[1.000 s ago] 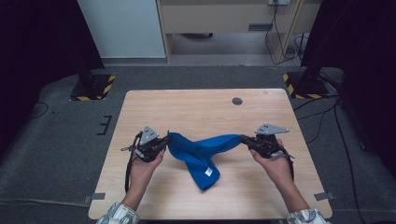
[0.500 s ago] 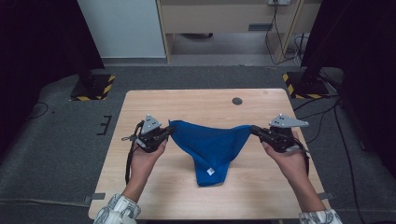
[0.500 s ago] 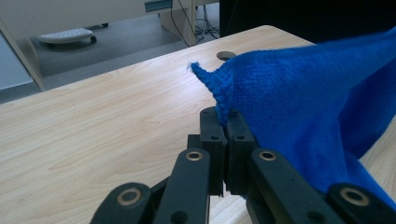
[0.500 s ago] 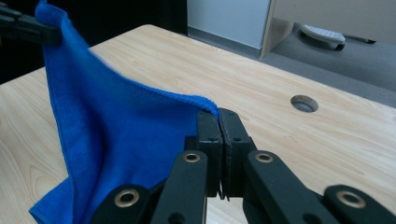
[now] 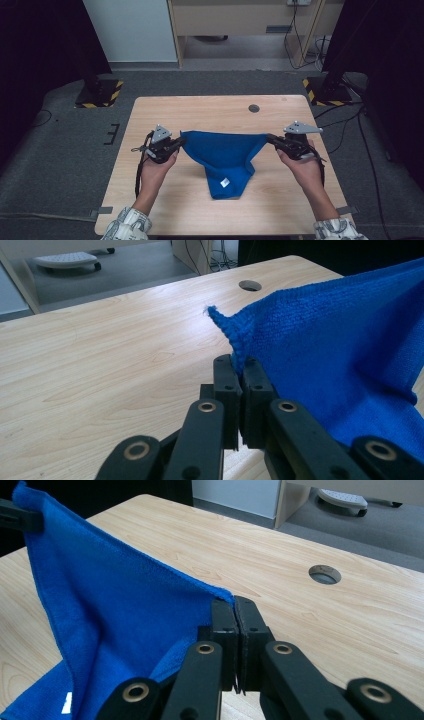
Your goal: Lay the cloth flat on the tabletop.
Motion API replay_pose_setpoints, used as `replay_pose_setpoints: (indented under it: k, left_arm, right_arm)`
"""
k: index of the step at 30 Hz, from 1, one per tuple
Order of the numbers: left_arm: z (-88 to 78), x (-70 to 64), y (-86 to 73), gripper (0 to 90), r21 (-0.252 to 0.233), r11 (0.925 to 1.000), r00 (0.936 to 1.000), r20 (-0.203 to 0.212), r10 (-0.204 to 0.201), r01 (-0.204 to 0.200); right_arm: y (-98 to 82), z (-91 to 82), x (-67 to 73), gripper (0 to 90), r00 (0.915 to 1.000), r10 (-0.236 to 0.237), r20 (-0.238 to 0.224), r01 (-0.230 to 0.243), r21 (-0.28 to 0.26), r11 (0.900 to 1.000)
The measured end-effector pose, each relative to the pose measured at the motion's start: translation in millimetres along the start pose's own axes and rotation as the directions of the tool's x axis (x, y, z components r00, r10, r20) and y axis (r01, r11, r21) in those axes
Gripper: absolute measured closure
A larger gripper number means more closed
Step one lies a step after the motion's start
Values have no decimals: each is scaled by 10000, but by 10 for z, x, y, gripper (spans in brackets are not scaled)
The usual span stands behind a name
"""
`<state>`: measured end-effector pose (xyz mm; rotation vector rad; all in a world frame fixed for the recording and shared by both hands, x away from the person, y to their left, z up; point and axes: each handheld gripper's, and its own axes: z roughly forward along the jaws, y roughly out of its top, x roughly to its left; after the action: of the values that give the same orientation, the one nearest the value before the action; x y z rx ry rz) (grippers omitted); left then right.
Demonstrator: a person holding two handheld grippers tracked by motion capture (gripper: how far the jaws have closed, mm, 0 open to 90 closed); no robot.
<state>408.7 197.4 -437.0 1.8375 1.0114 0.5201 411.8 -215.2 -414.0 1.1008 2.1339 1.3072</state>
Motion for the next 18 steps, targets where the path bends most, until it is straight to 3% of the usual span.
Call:
replay_pose_setpoints:
  k: [18]
  left_arm:
    - [-102, -56, 216, 870, -460, 9988, 9998, 14, 183, -182]
  right_arm:
    - [194, -242, 57, 888, 9994, -342, 109, 349, -683, 9971]
